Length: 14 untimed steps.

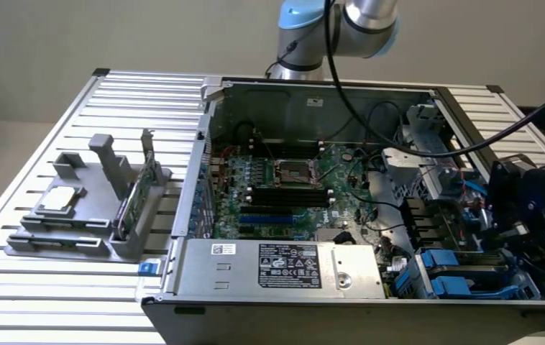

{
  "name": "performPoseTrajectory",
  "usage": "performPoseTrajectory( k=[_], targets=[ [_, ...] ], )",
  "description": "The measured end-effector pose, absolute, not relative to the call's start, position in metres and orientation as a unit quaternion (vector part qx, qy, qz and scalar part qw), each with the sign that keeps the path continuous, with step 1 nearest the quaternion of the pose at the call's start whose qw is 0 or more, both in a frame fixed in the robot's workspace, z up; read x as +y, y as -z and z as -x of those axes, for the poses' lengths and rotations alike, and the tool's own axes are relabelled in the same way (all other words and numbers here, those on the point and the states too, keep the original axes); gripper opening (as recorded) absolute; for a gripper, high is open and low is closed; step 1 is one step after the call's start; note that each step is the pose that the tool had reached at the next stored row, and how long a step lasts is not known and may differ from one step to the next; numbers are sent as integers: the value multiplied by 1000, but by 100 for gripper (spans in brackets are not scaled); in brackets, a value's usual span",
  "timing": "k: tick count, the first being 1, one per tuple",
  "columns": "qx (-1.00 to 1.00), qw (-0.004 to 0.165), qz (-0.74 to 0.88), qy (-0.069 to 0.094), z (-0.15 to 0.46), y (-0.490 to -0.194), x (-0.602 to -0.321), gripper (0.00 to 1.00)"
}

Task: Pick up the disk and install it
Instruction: 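Insert the first disk wire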

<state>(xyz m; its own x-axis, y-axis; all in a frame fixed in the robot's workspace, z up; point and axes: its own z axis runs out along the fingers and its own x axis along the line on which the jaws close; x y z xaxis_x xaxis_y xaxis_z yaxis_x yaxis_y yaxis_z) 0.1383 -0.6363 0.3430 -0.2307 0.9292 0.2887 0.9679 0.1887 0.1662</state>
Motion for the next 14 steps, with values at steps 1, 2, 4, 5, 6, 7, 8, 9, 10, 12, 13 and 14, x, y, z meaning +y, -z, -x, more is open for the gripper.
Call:
performPoseTrajectory(
  k=[1, 2, 4, 5, 6, 7, 8, 9, 10, 12, 13, 14],
  targets=[
    [-765, 60, 622, 157, -138, -343, -636, 18],
    [-761, 58, 627, 157, -138, -343, -636, 18],
    [-751, 55, 639, 157, -138, -343, -636, 18],
    [-746, 54, 645, 157, -138, -343, -636, 18],
    [-742, 52, 650, 157, -138, -342, -636, 18],
    [-738, 51, 654, 157, -138, -341, -636, 18],
    [-735, 50, 658, 156, -138, -340, -636, 18],
    [-733, 48, 661, 156, -138, -339, -636, 18],
    [-731, 47, 663, 155, -137, -339, -636, 18],
    [-729, 45, 666, 154, -135, -337, -636, 18],
    [-728, 44, 667, 153, -134, -337, -636, 18],
    [-727, 43, 668, 152, -133, -337, -636, 18]
  ],
)
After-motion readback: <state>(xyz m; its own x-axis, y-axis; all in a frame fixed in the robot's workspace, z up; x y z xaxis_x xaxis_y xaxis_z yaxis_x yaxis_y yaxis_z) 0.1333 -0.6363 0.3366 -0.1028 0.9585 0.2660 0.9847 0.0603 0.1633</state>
